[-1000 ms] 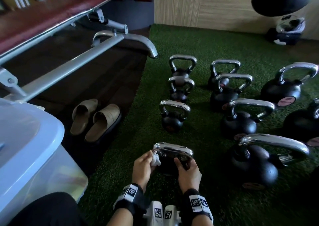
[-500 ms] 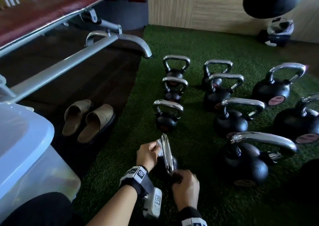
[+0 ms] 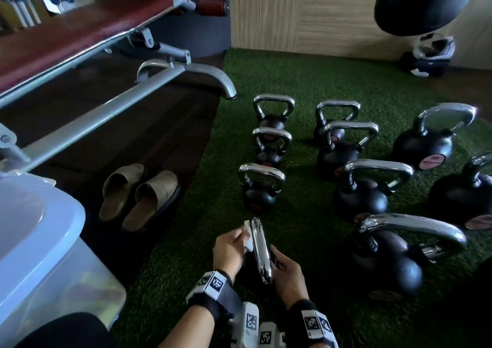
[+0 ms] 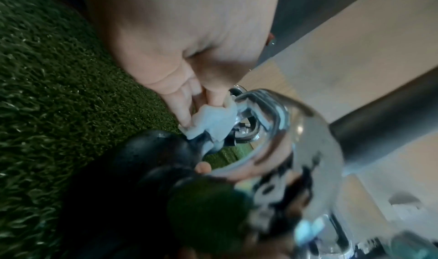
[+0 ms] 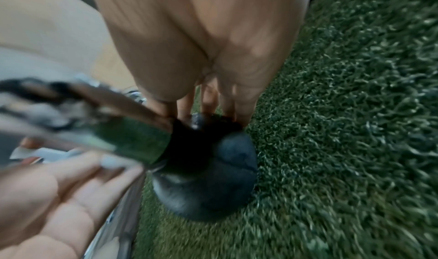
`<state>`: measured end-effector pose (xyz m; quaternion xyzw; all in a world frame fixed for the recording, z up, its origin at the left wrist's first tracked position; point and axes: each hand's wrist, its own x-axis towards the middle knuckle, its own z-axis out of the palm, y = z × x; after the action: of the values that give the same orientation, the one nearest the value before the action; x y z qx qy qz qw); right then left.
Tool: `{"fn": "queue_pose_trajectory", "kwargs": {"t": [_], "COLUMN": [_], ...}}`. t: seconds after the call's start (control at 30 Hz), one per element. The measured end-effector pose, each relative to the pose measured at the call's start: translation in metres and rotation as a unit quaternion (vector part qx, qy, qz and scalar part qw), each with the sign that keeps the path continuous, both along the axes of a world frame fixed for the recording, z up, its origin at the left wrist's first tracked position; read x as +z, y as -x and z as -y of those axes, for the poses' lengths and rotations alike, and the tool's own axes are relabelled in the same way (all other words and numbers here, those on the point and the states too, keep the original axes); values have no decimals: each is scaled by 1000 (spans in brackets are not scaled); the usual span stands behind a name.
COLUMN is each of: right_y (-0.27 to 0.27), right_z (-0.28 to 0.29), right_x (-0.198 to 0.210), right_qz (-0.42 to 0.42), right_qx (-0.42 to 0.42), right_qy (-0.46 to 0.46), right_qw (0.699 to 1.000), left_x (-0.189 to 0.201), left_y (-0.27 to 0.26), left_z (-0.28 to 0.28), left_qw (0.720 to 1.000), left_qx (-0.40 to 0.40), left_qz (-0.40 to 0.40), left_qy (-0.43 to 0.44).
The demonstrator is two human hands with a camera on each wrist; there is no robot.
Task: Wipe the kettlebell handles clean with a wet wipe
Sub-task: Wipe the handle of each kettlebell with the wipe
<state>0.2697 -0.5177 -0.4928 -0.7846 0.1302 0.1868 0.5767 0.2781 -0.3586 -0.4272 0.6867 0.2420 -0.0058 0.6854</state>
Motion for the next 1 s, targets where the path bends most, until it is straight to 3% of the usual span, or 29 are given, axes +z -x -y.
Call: {"fn": "queue_pose_trajectory", "kwargs": {"t": [0.2,0.4,0.53,0.63,0.73,1.0], "right_y": [-1,-3,-2,-3,-5,-9], "right_z": [3,3,0,0,3,6], "right_x": [-5,-11,-13,-19,-25,-36], "right_qz": [22,33,38,39,42,36], "right_qx": [3,9,2,18,34,39], "right_qy": [2,4,11,9,22,-3], "right_qw": [1000,999,999,999,998,999], "left_x": [47,51,51,51,49,40], "left_y": [16,24,45,66,73,86], "left_z": [9,11,15,19,18,-1], "left_qw": [997,993,994,998,996,986], "left_qx": [37,19,29,-4,-26,-129], "left_qz": [35,87,80,70,85,84], "left_qy": [63,-77,-67,8,29,-66]}}
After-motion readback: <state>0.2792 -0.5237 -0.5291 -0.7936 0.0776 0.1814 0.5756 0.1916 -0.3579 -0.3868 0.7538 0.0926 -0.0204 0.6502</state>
